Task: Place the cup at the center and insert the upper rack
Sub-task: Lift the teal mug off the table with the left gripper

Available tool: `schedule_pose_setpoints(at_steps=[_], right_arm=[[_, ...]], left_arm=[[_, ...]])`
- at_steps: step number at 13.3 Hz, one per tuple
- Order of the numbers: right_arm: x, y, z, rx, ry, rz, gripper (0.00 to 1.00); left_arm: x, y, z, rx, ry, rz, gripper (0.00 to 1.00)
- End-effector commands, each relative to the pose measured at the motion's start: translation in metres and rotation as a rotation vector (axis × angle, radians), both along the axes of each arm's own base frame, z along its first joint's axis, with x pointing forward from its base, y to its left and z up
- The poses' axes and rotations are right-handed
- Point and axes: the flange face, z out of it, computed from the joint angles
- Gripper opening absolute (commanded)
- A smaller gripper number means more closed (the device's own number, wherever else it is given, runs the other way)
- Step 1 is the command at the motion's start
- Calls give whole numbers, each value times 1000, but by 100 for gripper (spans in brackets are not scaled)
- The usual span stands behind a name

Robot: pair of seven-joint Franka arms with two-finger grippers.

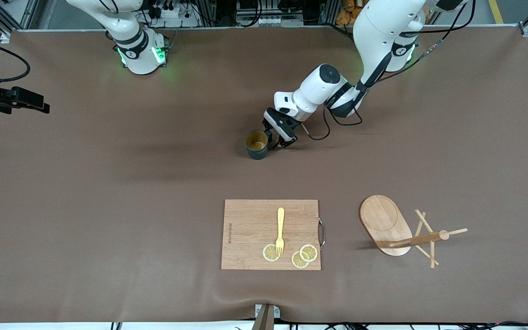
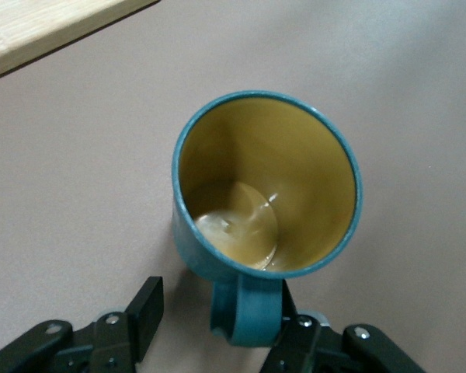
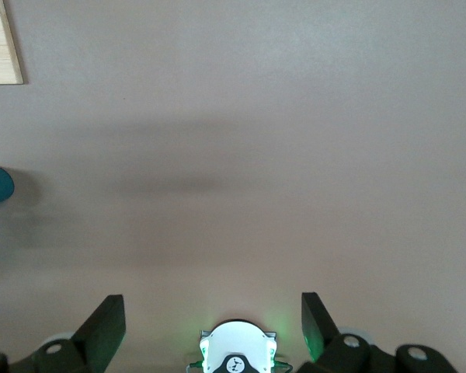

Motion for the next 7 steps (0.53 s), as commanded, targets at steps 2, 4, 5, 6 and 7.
schedule_pose_setpoints(at_steps=[2,4,5,6,7], right_arm=[[-2,3,0,-1,0,-13,100],[-2,3,-1,-1,2,-14,100],[-2,3,-2,-1,4,-14,100],[-2,3,-2,-1,4,-16,100],[-1,3,-2,-3,3,-24,100]], left_arm=[[-3,-3,-2,-7,-18,-18,36],[-5,-3,-2,-7,-18,-21,22],[-6,-3,-1,-6,-19,-23,19],[-6,-4,0,-9,-20,-22,16],[-6,-5,1,-11,-19,-20,15]])
